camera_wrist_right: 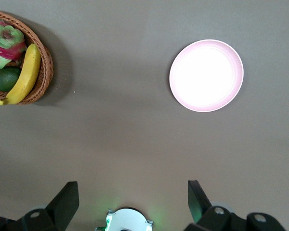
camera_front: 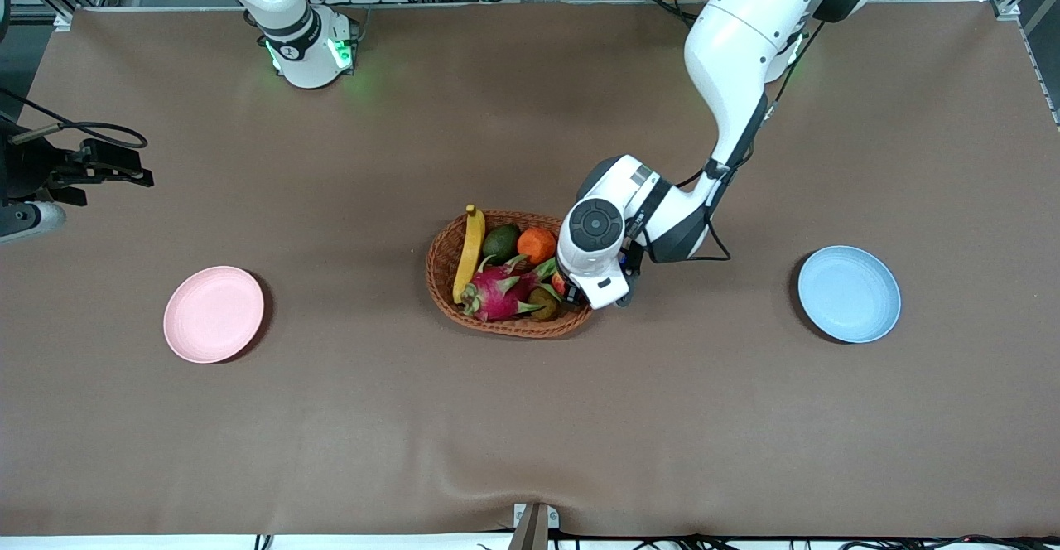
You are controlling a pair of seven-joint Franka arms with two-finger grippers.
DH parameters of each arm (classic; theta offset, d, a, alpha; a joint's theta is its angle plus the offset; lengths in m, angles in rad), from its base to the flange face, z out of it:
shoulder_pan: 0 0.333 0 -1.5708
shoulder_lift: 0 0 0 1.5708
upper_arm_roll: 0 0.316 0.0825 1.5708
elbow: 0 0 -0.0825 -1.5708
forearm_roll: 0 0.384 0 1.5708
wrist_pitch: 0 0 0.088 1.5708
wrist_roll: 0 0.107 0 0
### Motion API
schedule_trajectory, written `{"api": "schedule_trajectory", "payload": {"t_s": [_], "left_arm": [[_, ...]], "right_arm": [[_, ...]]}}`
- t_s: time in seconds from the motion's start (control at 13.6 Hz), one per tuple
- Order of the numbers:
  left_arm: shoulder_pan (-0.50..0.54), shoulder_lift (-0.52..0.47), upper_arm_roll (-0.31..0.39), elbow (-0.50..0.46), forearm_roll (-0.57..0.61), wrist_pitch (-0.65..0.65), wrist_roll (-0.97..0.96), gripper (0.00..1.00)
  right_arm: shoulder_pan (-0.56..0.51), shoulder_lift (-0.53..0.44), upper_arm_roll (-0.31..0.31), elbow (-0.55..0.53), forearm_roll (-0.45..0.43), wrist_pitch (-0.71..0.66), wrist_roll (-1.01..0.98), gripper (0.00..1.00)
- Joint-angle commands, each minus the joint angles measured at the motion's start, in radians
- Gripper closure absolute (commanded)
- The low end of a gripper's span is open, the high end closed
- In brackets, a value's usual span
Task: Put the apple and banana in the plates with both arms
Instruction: 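Close the left gripper on the red apple and lift it, then carry the apple to the blue plate while the right gripper nears the basket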
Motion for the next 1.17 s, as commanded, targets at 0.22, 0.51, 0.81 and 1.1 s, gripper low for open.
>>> {"api": "schedule_trajectory", "payload": {"t_s": [0.22, 0.51, 0.81, 1.1], "left_arm": [[-0.009, -0.007, 0.007, 0.035, 0.017, -0.019, -0.013, 1.0], [0.033, -0.165, 0.007, 0.036, 0.022, -0.174, 0.015, 1.0], [0.164, -0.297, -0.005, 0.035, 0.009, -0.339, 0.183, 1.0], [0.308, -0.372, -0.004, 0.035, -0.021, -0.421, 0.508, 1.0]], "right_arm": [[0.02, 0.007, -0.001, 0.005, 0.003, -0.001, 0.013, 0.0], [0.021, 0.008, -0.001, 0.007, 0.009, 0.0, 0.015, 0.0], [0.13, 0.054, 0.006, 0.004, 0.035, 0.017, 0.018, 0.0], [0.233, 0.156, 0.006, -0.001, 0.088, 0.048, 0.018, 0.0]]}}
